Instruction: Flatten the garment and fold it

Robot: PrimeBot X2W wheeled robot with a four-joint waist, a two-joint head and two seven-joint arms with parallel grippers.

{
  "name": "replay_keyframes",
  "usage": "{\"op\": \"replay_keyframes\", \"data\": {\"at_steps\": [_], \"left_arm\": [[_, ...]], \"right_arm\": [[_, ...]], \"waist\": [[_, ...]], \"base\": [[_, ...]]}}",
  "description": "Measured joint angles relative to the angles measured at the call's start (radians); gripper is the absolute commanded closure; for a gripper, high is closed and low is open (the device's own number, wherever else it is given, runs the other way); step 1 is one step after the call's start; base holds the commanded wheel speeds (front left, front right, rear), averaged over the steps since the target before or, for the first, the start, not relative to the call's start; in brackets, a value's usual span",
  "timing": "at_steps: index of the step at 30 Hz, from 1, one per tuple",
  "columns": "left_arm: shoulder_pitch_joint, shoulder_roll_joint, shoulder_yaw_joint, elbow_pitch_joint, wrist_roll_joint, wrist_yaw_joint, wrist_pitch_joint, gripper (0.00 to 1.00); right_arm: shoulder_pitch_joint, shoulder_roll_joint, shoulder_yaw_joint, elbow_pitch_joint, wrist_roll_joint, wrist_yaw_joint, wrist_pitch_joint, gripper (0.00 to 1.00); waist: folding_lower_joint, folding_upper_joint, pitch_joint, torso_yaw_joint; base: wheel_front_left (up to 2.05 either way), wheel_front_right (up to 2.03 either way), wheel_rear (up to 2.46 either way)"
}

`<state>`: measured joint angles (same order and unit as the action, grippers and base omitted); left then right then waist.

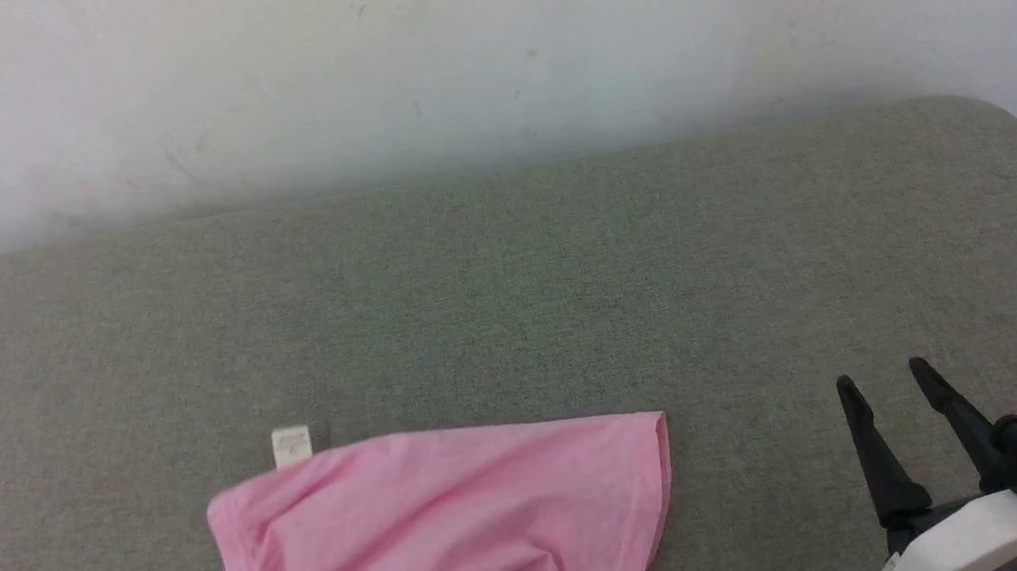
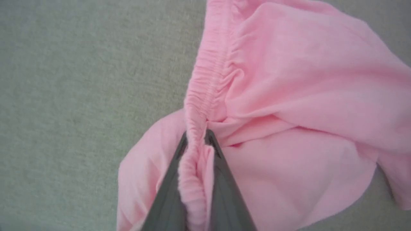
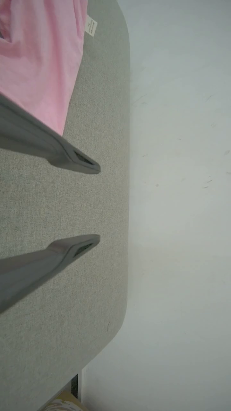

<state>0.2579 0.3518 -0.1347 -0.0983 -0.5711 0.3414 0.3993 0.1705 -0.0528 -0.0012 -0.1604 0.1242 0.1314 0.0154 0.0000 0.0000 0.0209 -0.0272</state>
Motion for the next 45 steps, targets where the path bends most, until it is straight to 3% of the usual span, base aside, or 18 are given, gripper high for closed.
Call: {"op": "replay_keyframes", "data": {"at_steps": [3, 4, 5, 6, 14, 18, 20, 23, 30, 35, 43, 44, 45], "left_arm": [[0.098, -0.044, -0.017, -0.016, -0.058, 0.003, 0.034, 1.0], [0.111, -0.058, -0.02, -0.016, -0.08, -0.008, 0.038, 0.94], [0.114, -0.065, -0.02, -0.015, -0.099, -0.021, 0.037, 0.37], [0.113, -0.065, -0.019, -0.015, -0.102, -0.031, 0.028, 0.0], [0.012, -0.027, 0.038, -0.083, -0.046, -0.049, -0.106, 0.0], [-0.059, 0.039, 0.046, -0.1, -0.009, -0.057, -0.085, 0.0], [-0.107, 0.069, 0.043, -0.086, -0.009, -0.08, -0.045, 0.0], [-0.188, 0.102, 0.017, -0.009, -0.048, -0.137, 0.049, 0.0], [-0.312, 0.148, -0.041, 0.211, -0.099, -0.227, 0.204, 0.0], [-0.372, 0.154, -0.089, 0.346, -0.099, -0.263, 0.262, 0.0], [-0.468, 0.138, -0.159, 0.481, -0.06, -0.307, 0.258, 0.0], [-0.474, 0.135, -0.164, 0.491, -0.057, -0.307, 0.254, 0.2], [-0.48, 0.13, -0.165, 0.501, -0.057, -0.313, 0.246, 0.57]], "right_arm": [[0.0, 0.0, -0.001, 0.0, 0.0, 0.0, 0.001, 0.0], [0.0, 0.0, -0.001, 0.0, 0.0, 0.0, 0.001, 0.0], [0.0, 0.0, -0.001, -0.001, 0.0, 0.0, 0.002, 0.0], [0.0, 0.0, 0.0, -0.001, -0.001, 0.0, 0.002, 0.0], [0.001, 0.0, -0.001, -0.013, -0.003, 0.0, 0.014, 0.0], [0.004, 0.0, -0.001, -0.019, -0.003, 0.0, 0.019, 0.0], [0.004, 0.0, -0.001, -0.023, -0.003, 0.0, 0.019, 0.0], [0.004, 0.0, 0.001, -0.026, -0.004, 0.0, 0.02, 0.0], [-0.002, 0.0, 0.004, -0.027, -0.009, 0.0, 0.021, 0.0], [-0.005, 0.0, 0.009, -0.022, -0.008, 0.0, 0.02, 0.0], [-0.023, 0.0, 0.008, -0.006, -0.006, 0.0, 0.019, 0.0], [-0.023, 0.0, 0.008, -0.003, -0.004, 0.0, 0.019, 0.0], [-0.023, 0.0, 0.007, -0.001, 0.0, 0.0, 0.019, 0.0]], "waist": [[0.0, 0.0, 0.002, 0.011], [0.0001, 0.0, 0.003, 0.014], [0.0, 0.0, 0.003, 0.018], [0.0, 0.0, 0.003, 0.021], [0.0, 0.0, -0.021, 0.036], [0.0, 0.0, -0.031, 0.035], [-0.0001, 0.0, -0.028, 0.034], [0.0001, 0.0, -0.019, 0.032], [0.0001, 0.0, 0.007, 0.007], [0.0001, 0.0, 0.029, -0.014], [0.0, 0.0, 0.057, -0.039], [-0.0001, 0.0, 0.058, -0.04], [-0.0001, 0.0, 0.059, -0.04]], "base": [[0.0, 0.0, 0.0], [0.0, 0.0, 0.0], [0.0, 0.0, 0.0], [0.0, 0.0, 0.0], [0.0, 0.0, 0.0], [0.0, 0.0, 0.0], [0.0, 0.0, 0.0], [0.0, 0.0, 0.0], [0.0, 0.0, 0.0], [0.0, 0.0, 0.0], [0.0, 0.0, 0.0], [0.0, 0.0, 0.0], [0.0, 0.0, 0.0]]}}
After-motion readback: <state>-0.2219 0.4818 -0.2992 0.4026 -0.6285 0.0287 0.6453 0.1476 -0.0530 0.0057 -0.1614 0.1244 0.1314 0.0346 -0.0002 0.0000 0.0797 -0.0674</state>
